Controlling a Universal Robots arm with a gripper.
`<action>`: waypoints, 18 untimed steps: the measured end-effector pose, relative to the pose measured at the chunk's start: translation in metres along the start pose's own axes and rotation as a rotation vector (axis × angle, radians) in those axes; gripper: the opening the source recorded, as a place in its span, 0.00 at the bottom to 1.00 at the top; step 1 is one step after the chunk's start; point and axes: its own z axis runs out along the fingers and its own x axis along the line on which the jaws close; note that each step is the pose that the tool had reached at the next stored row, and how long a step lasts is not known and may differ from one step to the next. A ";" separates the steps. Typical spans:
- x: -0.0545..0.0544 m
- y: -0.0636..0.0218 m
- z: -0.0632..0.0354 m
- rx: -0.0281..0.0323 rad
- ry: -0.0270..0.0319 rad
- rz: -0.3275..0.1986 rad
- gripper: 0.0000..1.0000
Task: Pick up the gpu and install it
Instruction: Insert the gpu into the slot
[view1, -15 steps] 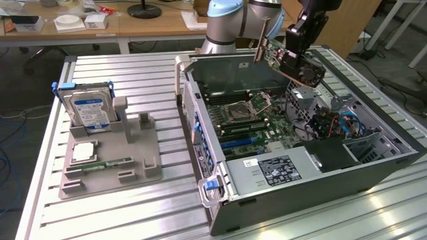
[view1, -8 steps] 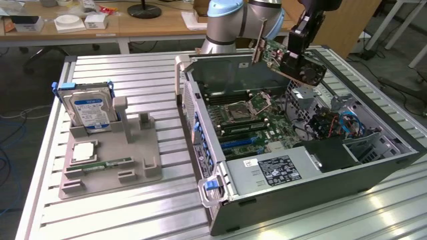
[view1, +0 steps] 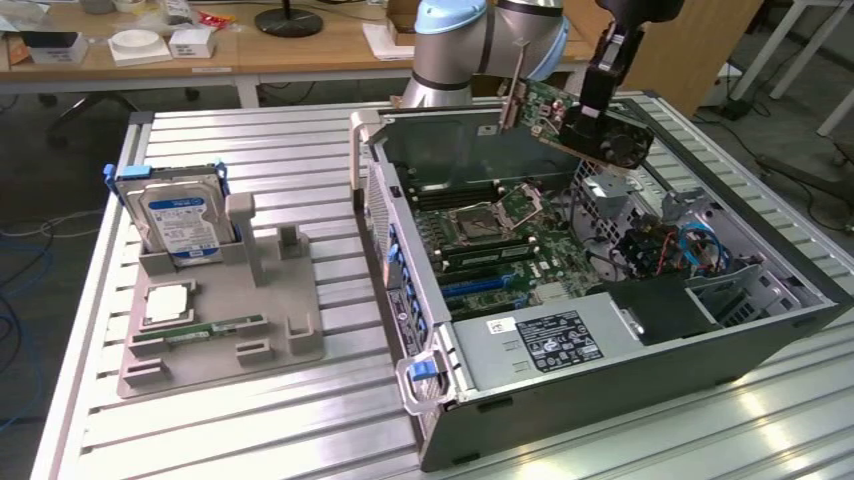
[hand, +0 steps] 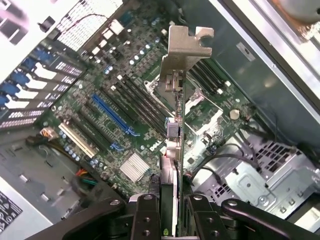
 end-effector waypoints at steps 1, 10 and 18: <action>0.000 0.0000 0.0000 -0.0001 -0.0002 -0.013 0.27; 0.000 -0.0001 0.0006 -0.0013 -0.0023 -0.123 0.27; 0.000 -0.0002 0.0011 -0.0026 -0.0046 -0.246 0.27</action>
